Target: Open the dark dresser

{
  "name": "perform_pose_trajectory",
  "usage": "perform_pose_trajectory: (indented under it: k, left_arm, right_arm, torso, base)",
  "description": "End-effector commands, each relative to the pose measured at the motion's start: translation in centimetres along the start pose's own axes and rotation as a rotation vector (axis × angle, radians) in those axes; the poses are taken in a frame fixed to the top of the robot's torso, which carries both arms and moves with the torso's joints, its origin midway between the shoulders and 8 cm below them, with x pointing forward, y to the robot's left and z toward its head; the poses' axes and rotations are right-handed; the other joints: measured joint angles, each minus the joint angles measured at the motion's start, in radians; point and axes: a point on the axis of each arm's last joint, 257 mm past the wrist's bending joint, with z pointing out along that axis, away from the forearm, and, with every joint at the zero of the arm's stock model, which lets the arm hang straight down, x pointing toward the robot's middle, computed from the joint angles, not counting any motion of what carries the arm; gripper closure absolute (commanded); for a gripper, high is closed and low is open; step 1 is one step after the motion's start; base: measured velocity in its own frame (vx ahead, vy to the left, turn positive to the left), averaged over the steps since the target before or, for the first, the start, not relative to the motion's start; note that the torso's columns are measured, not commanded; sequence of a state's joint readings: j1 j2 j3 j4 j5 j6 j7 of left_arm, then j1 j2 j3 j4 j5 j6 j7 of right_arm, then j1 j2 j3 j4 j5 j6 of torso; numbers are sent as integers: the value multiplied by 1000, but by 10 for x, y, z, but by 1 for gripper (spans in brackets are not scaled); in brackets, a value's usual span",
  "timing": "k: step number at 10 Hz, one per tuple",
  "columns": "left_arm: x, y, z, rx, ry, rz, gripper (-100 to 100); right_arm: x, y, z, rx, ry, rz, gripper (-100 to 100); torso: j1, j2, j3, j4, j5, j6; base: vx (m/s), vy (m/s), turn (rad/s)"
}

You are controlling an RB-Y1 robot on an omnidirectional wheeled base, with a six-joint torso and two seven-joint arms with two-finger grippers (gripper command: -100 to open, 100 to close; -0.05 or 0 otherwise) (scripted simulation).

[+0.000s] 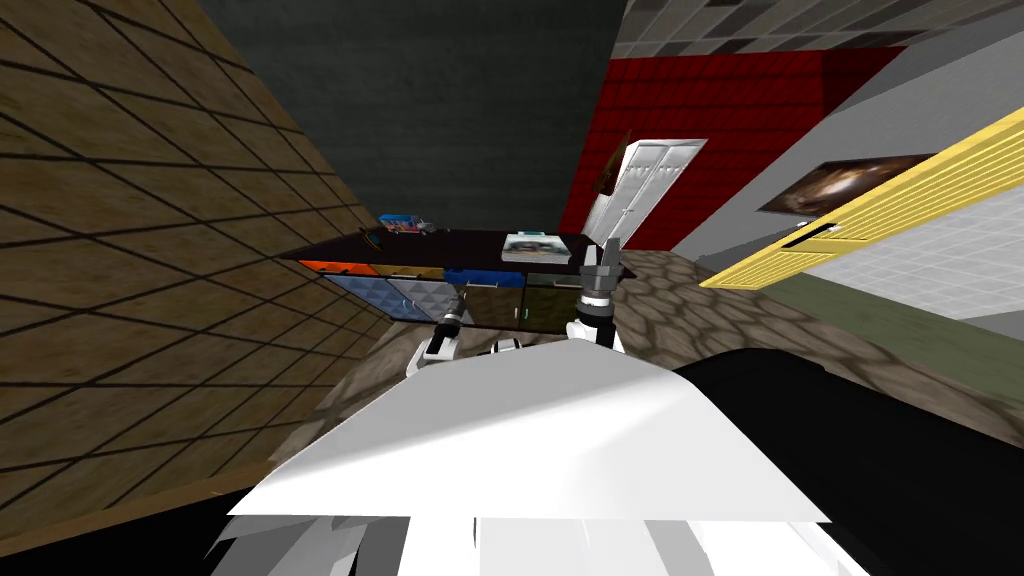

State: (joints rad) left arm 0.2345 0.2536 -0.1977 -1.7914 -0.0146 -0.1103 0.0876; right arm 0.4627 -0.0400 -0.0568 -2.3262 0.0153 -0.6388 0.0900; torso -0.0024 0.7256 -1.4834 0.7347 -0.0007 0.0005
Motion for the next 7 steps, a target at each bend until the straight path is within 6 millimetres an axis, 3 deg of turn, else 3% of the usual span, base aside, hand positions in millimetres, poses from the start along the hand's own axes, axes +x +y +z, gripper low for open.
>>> perform_pose_trajectory:
  k: [1, 4, 5, 7]
  left_arm:
    - [5, -3, 3, 4, 9, -21, -100]
    - [3, -7, 3, 6, 7, -16, -100]
    - [3, -8, 3, 4, 7, -16, 100]
    - [5, -11, -2, 7, 15, -17, 100]
  right_arm:
    - [0, 0, 0, 0, 0, 0, 0]
    - [0, 0, 0, 0, 0, 0, 0]
    - [0, 0, 0, 0, 0, 0, 0]
    - [0, 0, 0, 0, 0, 0, 0]
  torso:
    - [0, 1, 0, 0, 0, -1]
    - [1, 15, 9, 4, 0, 0]
    - [2, 17, 10, 4, 0, -1]
    - [4, 23, 13, 6, 1, -1]
  base:
    - [152, 13, -50]
    - [91, -9, -8]
    - [14, -3, 1]
    - [-150, 46, 35]
